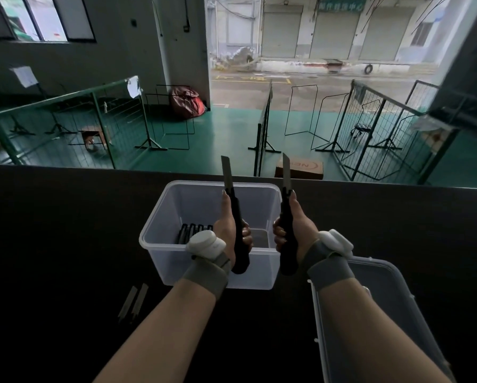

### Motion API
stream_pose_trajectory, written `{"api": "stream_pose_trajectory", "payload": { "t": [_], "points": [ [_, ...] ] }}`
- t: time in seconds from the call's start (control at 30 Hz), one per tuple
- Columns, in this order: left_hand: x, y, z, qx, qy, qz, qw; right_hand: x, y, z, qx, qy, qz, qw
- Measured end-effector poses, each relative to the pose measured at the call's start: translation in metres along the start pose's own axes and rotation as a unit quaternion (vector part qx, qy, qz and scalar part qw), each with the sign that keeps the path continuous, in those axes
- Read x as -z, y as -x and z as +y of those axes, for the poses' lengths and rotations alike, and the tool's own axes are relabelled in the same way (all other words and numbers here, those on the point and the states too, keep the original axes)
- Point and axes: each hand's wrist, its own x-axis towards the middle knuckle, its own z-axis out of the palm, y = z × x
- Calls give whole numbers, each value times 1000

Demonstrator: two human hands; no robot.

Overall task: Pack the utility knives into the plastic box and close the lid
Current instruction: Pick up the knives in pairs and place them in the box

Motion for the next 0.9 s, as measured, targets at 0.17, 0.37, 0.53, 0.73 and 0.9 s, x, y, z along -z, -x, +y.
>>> {"api": "stream_pose_trajectory", "payload": {
  "t": [0.17, 0.37, 0.53, 0.73, 0.9],
  "points": [
    [2, -4, -11, 4, -81, 20, 997, -3, -1, 11, 12, 41, 17, 999],
    [2, -8, -11, -34, -72, 21, 997, -5, -7, 14, 22, 2, 6, 1000],
    [3, -12, -5, -26, -130, 25, 991, -11, -9, 9, 42, -15, 33, 998],
    [7, -7, -6, -4, -130, -9, 991, -12, -3, 6, 47, -6, 40, 998],
    [16, -4, 0, -5, -42, -39, 998, -7, -5, 9, 90, -13, 49, 995]
  ]
}}
